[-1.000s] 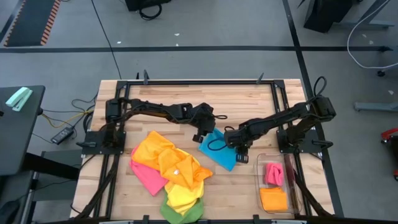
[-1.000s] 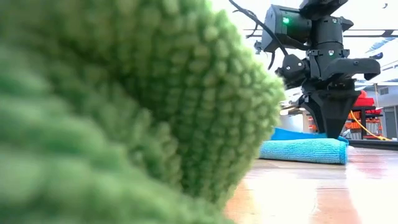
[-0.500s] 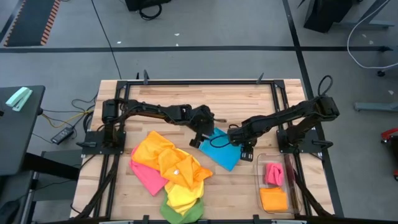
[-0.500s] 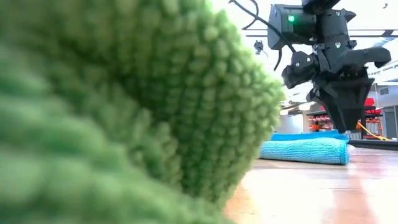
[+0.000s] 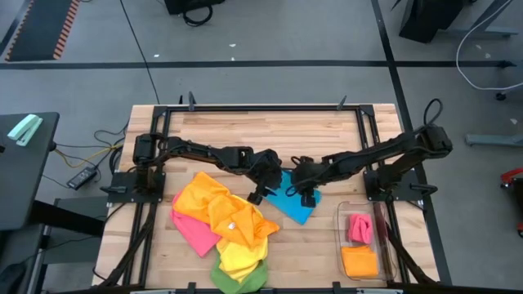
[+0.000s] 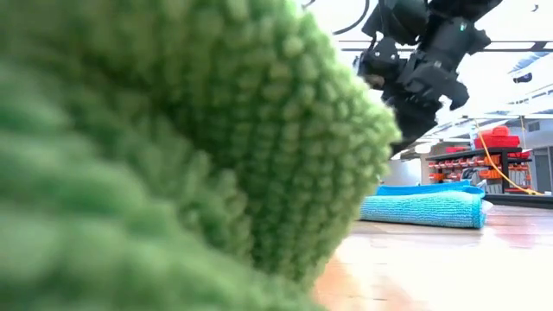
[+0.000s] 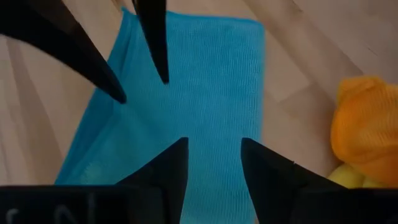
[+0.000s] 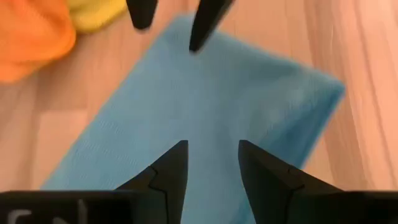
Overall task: Fold microfiber towels
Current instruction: Fold the blue towel
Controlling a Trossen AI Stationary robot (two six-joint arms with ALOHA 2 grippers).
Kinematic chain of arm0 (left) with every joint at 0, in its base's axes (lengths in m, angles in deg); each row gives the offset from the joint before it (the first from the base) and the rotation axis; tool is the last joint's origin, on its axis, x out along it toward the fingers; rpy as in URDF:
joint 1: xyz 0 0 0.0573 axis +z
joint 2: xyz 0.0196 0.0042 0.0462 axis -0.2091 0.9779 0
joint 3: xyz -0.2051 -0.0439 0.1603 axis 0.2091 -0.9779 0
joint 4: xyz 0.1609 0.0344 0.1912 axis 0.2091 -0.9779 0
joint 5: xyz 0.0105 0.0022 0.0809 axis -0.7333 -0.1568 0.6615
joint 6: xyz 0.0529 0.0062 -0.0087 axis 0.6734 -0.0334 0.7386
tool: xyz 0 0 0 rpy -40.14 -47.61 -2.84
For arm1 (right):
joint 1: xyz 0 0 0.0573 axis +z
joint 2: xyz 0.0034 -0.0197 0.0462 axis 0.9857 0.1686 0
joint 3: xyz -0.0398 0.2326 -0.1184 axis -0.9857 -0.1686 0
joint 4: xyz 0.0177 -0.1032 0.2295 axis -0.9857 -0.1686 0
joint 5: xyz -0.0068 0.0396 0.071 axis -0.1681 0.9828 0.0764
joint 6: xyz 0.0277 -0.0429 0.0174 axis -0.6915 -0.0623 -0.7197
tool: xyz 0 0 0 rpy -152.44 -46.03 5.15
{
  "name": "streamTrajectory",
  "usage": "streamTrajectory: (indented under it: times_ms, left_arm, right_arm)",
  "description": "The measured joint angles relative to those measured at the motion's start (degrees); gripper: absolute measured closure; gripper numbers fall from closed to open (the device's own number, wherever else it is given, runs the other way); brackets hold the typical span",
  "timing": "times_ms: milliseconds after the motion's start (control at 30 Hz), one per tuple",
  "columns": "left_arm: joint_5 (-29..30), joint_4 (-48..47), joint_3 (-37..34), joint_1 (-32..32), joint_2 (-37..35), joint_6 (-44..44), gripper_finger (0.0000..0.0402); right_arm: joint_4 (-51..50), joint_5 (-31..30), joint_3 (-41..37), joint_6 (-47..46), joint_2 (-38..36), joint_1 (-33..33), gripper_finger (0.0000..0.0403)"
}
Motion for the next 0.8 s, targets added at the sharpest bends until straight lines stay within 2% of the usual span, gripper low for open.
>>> streamTrajectory:
  times_ms: [133, 267, 467, 800]
  left_arm:
    - [0.0, -2.1, 0.0, -0.3, 0.0, 0.0, 0.0249]
    - [0.0, -2.1, 0.0, -0.7, 0.0, 0.0, 0.0259]
    - [0.0, -1.2, 0.0, -0.6, 0.0, 0.5, 0.0271]
    - [0.1, -0.2, 0.0, -0.7, 0.0, 0.7, 0.0268]
  right_arm:
    - [11.2, -1.0, -4.6, 2.7, 0.2, -2.1, 0.0261]
    - [17.5, -4.2, -8.6, 5.8, 0.4, -3.9, 0.0266]
    - [19.7, -5.9, -11.6, 6.6, 1.6, -5.4, 0.0272]
    - [20.5, -6.0, -10.5, 4.2, 8.3, -5.1, 0.0274]
